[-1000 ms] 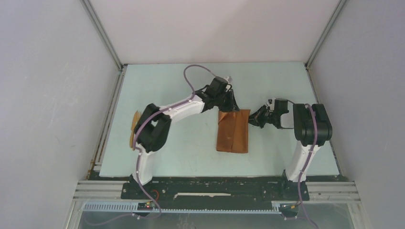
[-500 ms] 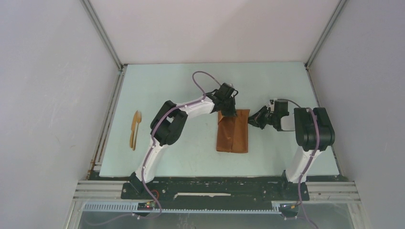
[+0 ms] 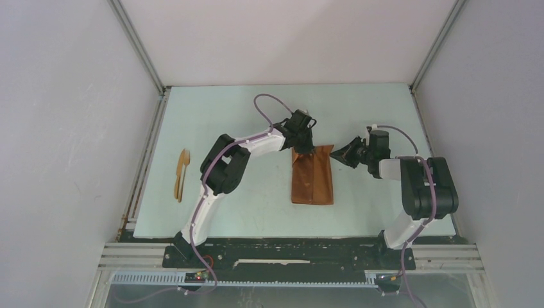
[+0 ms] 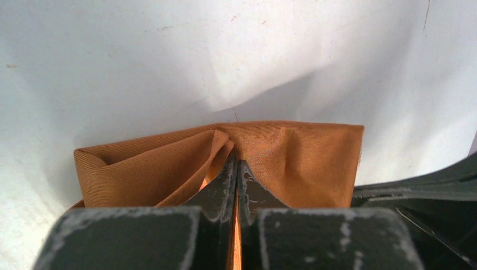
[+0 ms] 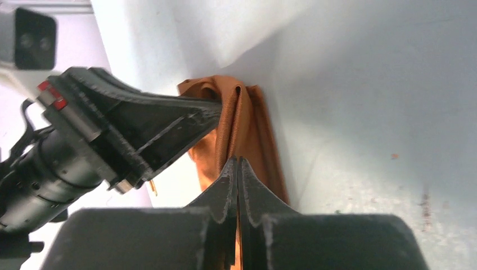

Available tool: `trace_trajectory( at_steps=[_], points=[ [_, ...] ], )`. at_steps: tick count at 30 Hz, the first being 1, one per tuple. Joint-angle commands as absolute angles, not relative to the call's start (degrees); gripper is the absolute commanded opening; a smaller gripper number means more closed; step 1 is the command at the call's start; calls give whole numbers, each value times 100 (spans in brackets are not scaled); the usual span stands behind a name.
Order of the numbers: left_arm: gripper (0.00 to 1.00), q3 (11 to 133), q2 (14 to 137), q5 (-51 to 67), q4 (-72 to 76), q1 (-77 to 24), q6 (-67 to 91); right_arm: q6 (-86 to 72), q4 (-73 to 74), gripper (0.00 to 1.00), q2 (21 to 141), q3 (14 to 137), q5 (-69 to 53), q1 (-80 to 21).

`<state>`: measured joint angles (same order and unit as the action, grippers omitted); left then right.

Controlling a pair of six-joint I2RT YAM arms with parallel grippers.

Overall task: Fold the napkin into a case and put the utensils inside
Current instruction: Smooth out the 2/3-rectangle-folded napkin at the center of the board.

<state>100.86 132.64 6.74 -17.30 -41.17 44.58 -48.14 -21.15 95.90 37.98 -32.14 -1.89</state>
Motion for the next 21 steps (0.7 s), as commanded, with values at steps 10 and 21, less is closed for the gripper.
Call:
trace_trajectory(
  at_steps=[10,21],
  points=[
    [51,9644,12462,893,-1529,-4128,3911,-4236,-1579,0,9920,4110,-3676,-129],
    [65,9421,11845,949,-1921,-4687,3622,-4212,-1399,23,9939,4262,-4378,153]
  ],
)
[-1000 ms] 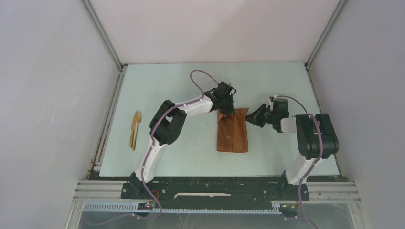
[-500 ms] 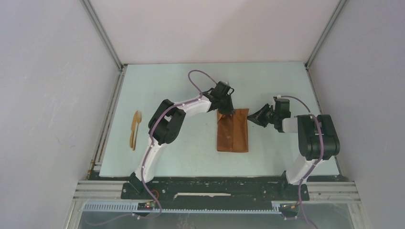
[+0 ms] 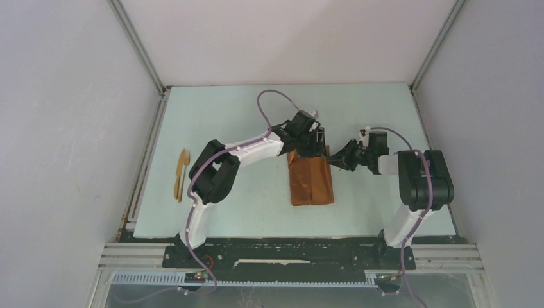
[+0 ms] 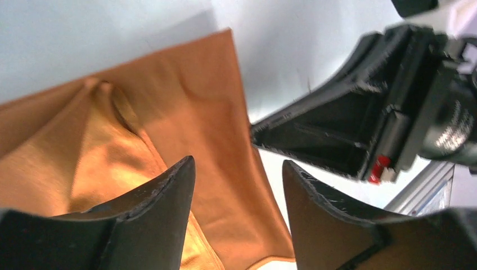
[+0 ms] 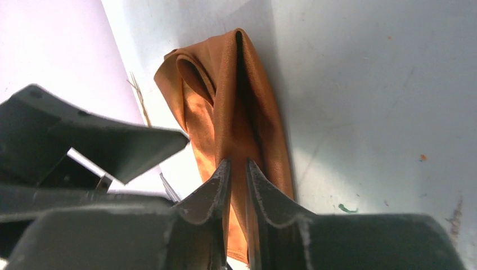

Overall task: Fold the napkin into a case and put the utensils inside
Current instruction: Smooth out the 2/3-rectangle-folded napkin at the center of the board.

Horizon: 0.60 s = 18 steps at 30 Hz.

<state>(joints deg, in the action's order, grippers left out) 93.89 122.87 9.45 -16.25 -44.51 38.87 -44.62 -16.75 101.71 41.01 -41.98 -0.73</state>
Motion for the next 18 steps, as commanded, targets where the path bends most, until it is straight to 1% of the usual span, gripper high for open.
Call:
trace_trajectory(
  at_steps=[1,2,3,4,6,9,11,13,18],
  points=[
    [69,9448,11831,867,-2057,-4775,3607,-4078,-1167,28,9827,4263,-4321,244],
    [71,9468,11821,797,-2184,-4868,3618,-3924,-891,33,9719,4263,-4226,336],
    [75,9485,11807,737,-2330,-4953,3654,-3744,-589,38,9590,4263,-4107,447],
    [82,9502,11801,637,-2510,-5053,3726,-3574,-268,41,9480,4263,-4004,560],
    [87,9601,11817,352,-2964,-5283,3874,-3206,408,46,9224,4258,-3734,745],
    [86,9841,11874,-306,-3654,-5732,4167,-3026,991,50,8718,4061,-3414,906],
    [81,9978,11978,-459,-3946,-6020,4403,-2985,1132,54,8317,3894,-3223,914],
    [78,10158,12200,-598,-4155,-6273,4563,-2974,1179,57,8027,3766,-3207,914],
    [81,11326,12970,-1294,-5207,-6629,4477,-2855,1270,58,7781,3630,-3184,798]
  ],
)
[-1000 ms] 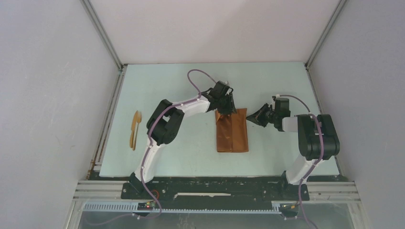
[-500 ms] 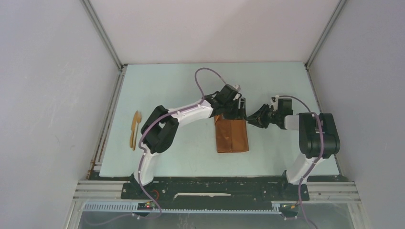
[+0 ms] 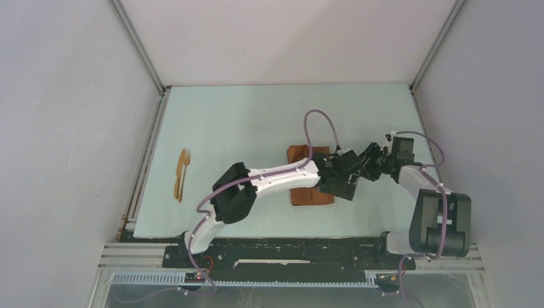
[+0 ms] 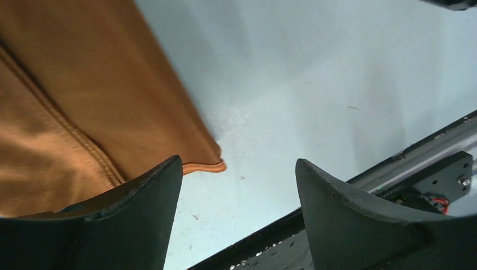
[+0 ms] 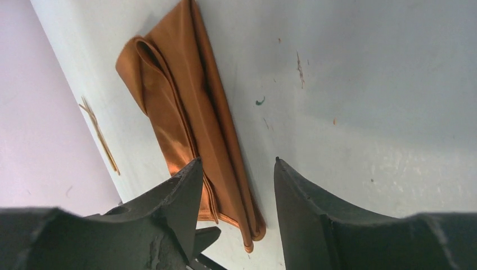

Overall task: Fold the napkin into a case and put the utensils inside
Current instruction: Smooth out the 2/3-rectangle-folded napkin at the center of the board, then pick up the 2/3-rectangle-folded napkin from the center of the board.

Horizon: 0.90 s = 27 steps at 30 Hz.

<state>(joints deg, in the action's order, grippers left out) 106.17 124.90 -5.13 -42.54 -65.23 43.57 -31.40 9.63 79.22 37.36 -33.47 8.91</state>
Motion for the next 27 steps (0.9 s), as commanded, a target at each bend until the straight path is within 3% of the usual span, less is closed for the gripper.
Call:
trace_trajectory(
  at_steps=[1,7,12,18,27],
  points=[
    [81,11496,13105,-1339,-5326,-6639,4440,-2860,1255,58,7760,3588,-3200,761],
    [79,11839,13536,-1378,-5536,-6658,4369,-3078,790,60,7856,3274,-3515,664],
    [70,11833,13718,-1309,-5511,-6653,4318,-3125,504,63,8246,3243,-3760,659],
    [34,11384,13516,-1262,-5421,-6522,4279,-3335,57,66,8680,3221,-4174,732],
    [1,9486,11874,-781,-3981,-6132,4180,-3784,-957,78,9323,3295,-4735,633]
  ],
)
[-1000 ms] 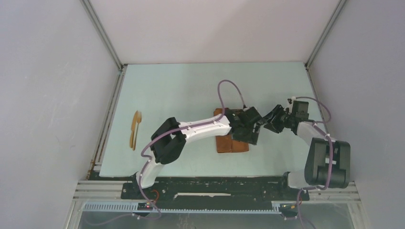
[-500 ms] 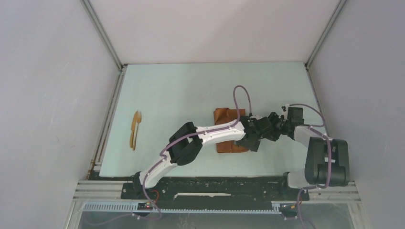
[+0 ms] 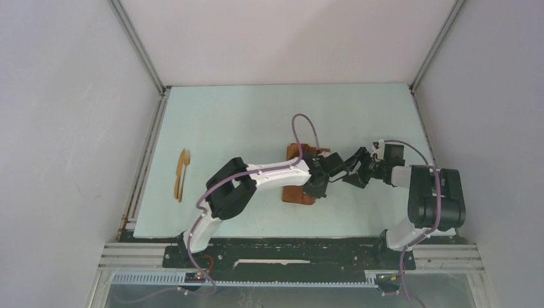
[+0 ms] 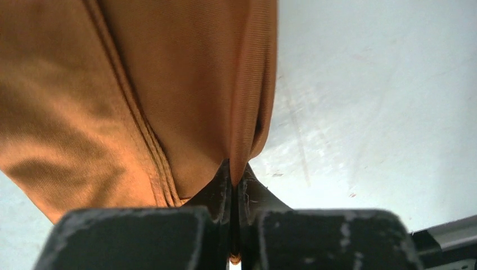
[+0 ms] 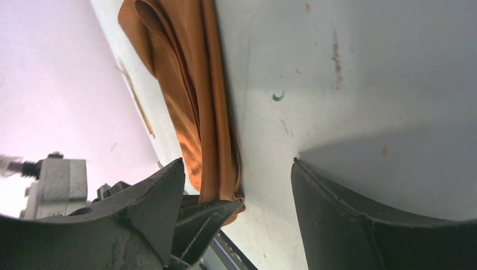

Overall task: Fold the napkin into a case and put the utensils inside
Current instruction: Pick up the 2/3-rectangle-folded napkin from the center of the board, then pass from the left arm to the right

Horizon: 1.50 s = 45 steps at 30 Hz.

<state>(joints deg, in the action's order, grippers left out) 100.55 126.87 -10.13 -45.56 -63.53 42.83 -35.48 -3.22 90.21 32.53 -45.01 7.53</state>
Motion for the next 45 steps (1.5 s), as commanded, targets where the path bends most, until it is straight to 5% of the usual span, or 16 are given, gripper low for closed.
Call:
trace_trajectory(
  at_steps=[1,14,32,40,45],
  points=[
    [0,9353,11751,-723,-3901,-6071,4198,-3873,-1140,79,9437,3292,-4801,587],
    [0,8545,10961,-162,-3511,-5801,4285,-5361,-3544,80,11128,3498,-5312,139],
    [0,8043,10497,-63,-3219,-5626,4400,-4768,-2213,75,10401,3540,-4857,570],
    [0,7947,10306,-45,-3107,-5616,4438,-4791,-1798,52,10320,3525,-4477,305],
    [0,7902,10243,-46,-3103,-5616,4430,-5071,-2101,50,10666,3729,-4420,19]
  ],
)
